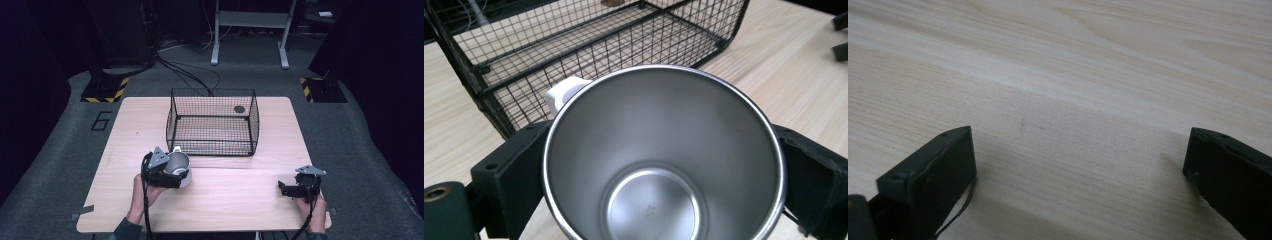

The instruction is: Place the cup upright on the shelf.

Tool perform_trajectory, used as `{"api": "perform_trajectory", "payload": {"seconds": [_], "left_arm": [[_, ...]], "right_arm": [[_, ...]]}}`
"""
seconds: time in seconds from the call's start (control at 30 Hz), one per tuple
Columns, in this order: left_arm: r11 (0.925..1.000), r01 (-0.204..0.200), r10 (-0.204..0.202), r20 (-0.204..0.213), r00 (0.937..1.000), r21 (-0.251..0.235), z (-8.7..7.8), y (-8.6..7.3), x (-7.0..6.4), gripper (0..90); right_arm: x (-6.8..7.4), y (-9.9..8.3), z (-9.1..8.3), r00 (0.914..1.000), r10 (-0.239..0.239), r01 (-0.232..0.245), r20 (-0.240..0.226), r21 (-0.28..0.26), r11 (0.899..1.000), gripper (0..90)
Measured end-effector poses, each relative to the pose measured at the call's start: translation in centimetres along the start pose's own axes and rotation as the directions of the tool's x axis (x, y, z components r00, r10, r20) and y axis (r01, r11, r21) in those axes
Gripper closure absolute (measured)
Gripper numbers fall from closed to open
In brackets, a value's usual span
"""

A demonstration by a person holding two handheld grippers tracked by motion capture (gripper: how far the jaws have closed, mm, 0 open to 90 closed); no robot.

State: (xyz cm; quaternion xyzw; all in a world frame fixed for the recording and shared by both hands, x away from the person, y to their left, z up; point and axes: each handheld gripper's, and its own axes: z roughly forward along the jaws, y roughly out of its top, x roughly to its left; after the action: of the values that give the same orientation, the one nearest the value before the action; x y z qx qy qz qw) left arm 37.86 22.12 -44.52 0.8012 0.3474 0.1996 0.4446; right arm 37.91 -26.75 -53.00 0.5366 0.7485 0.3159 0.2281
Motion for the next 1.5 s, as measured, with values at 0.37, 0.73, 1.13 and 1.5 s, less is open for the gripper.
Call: {"api": "perform_trajectory", "payload": {"seconds": [0.37,0.73,1.13,1.5], "left_arm": [[0.9996,-0.012,0.013,0.028,0.9995,-0.026,-1.3,1.4,0.3,6.3],[0.9980,-0.028,0.032,0.070,0.9970,-0.056,-2.5,3.6,0.5,6.3],[0.9943,-0.080,0.087,0.102,0.9909,-0.070,-2.2,6.3,-0.3,6.3],[0.9911,-0.115,0.123,0.125,0.9845,-0.066,-1.6,8.7,-0.2,6.3]], "right_arm": [[0.0,0.0,0.0,1.0000,0.003,-0.003,0.001,-0.001,1.000,0.0],[0.1,0.1,0.1,0.9999,0.014,-0.014,0.000,-0.005,1.000,0.0],[0.0,0.1,0.1,1.0000,0.006,-0.006,0.000,-0.008,1.000,0.0],[0.0,0.1,0.2,1.0000,-0.001,0.001,-0.002,-0.007,1.000,0.0]]}}
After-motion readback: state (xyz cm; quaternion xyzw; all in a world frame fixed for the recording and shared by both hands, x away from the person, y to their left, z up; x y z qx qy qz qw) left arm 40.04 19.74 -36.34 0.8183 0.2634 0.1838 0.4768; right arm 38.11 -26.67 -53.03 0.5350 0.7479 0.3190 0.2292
